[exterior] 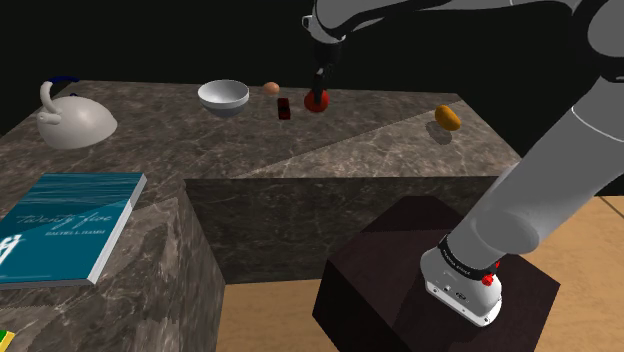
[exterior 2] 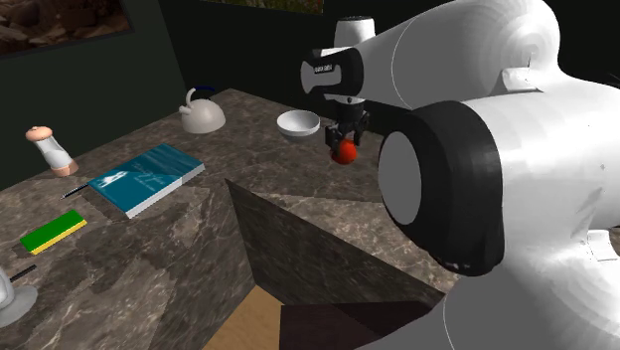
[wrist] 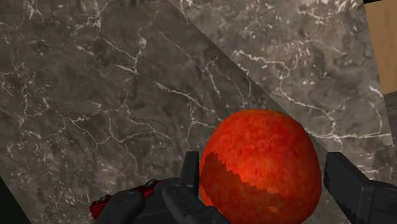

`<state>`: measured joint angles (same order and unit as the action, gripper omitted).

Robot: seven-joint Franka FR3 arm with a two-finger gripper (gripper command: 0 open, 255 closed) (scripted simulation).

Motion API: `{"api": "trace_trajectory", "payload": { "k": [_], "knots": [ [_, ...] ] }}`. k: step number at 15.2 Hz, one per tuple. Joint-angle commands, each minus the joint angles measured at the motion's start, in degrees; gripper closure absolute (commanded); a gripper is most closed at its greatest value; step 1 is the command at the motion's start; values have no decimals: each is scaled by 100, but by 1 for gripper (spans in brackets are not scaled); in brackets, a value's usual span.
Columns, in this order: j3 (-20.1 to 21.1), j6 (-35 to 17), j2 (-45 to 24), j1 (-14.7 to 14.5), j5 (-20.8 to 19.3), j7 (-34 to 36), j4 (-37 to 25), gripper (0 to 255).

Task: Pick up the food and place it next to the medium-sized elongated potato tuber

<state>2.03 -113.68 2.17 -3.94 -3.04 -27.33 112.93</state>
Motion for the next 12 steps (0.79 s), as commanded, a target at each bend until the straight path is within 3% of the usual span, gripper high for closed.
{"api": "trace_trajectory", "payload": {
  "k": [1,12],
  "knots": [
    [-139,-94,281,128,15,-274,363,255],
    [-983,-222,1251,750,-118,-1662,1393,255]
  ]
}}
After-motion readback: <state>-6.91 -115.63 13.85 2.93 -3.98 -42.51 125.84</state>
